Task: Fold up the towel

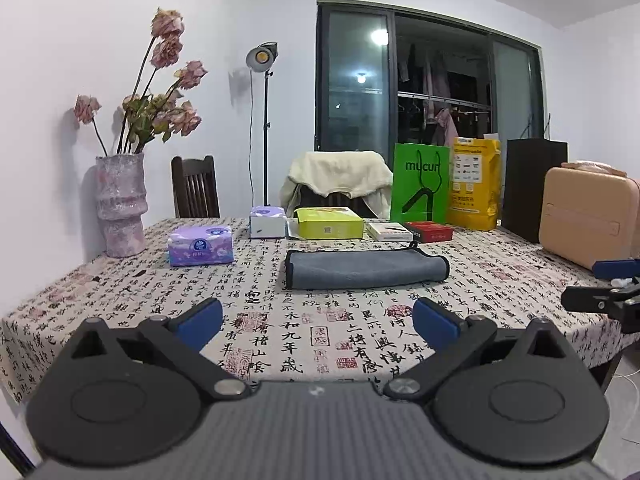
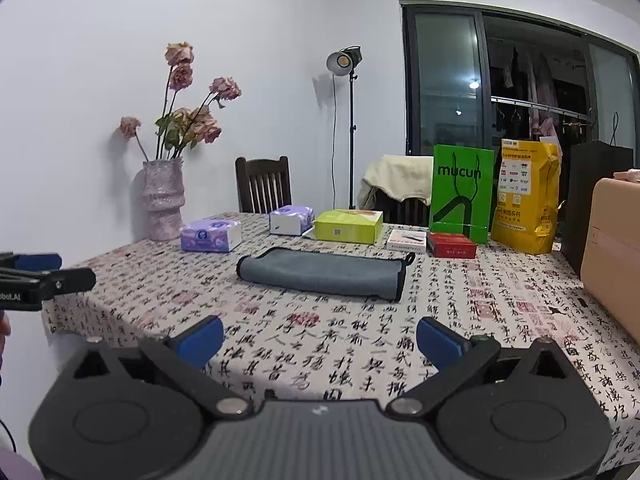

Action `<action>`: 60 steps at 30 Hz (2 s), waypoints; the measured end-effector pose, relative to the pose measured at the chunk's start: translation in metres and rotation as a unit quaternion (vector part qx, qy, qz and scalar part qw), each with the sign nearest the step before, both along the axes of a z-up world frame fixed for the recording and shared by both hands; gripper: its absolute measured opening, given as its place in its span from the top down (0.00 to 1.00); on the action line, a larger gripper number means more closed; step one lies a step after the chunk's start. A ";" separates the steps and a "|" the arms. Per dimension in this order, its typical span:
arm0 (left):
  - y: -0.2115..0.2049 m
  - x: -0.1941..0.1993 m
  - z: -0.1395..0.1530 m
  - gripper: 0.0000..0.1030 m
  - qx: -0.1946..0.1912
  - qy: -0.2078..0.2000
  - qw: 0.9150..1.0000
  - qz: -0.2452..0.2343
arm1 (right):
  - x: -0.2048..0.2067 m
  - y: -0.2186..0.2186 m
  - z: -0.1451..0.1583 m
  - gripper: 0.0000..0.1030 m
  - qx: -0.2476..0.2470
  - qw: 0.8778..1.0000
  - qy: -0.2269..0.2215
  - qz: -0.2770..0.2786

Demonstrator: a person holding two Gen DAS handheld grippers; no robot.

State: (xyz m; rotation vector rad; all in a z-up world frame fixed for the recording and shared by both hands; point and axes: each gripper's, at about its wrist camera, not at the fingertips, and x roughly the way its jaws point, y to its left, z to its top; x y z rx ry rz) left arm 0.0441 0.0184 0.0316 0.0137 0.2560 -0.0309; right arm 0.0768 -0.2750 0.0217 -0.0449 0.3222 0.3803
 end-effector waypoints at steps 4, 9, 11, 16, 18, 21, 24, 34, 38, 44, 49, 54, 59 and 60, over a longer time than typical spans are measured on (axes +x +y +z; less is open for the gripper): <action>-0.005 -0.005 -0.009 0.00 -0.007 0.011 1.000 -0.009 | -0.008 0.005 -0.005 0.00 -0.018 1.000 -0.004 0.004; -0.010 -0.012 -0.020 0.00 -0.009 0.023 1.000 -0.013 | -0.015 0.004 -0.009 0.00 -0.017 1.000 -0.004 0.000; -0.010 -0.016 -0.023 0.00 -0.009 0.025 1.000 -0.016 | -0.019 0.003 -0.013 0.00 -0.017 1.000 -0.003 0.001; -0.013 -0.026 -0.025 0.00 -0.007 0.019 1.000 -0.020 | -0.027 0.006 -0.018 0.00 -0.013 1.000 -0.005 0.008; -0.014 -0.027 -0.025 0.00 -0.007 0.017 1.000 -0.019 | -0.029 0.007 -0.020 0.00 -0.016 1.000 -0.006 0.007; -0.013 -0.029 -0.024 0.00 -0.010 0.014 1.000 -0.018 | -0.032 0.006 -0.022 0.00 -0.009 1.000 -0.006 0.003; -0.011 -0.030 -0.023 0.00 -0.017 0.010 1.000 -0.015 | -0.036 0.005 -0.025 0.00 -0.004 1.000 -0.003 0.003; -0.007 -0.036 -0.023 0.00 -0.019 0.008 1.000 -0.016 | -0.046 0.000 -0.031 0.00 0.003 1.000 -0.010 -0.007; -0.006 -0.038 -0.023 0.00 -0.019 0.008 1.000 -0.013 | -0.051 0.000 -0.032 0.00 -0.002 1.000 -0.012 -0.008; -0.007 -0.045 -0.025 0.00 -0.023 0.005 1.000 -0.010 | -0.058 -0.001 -0.030 0.00 -0.005 1.000 -0.017 -0.010; -0.007 -0.046 -0.025 0.00 -0.023 0.005 1.000 -0.010 | -0.060 0.000 -0.030 0.00 -0.010 1.000 -0.027 -0.006; -0.007 -0.047 -0.025 0.00 -0.021 0.003 1.000 -0.010 | -0.060 0.002 -0.032 0.00 -0.012 1.000 -0.025 -0.004; -0.007 -0.047 -0.025 0.00 -0.021 0.003 1.000 -0.012 | -0.060 0.002 -0.032 0.00 -0.011 1.000 -0.025 -0.003; -0.007 -0.047 -0.026 0.00 -0.021 0.003 1.000 -0.012 | -0.060 0.002 -0.032 0.00 -0.011 1.000 -0.025 -0.003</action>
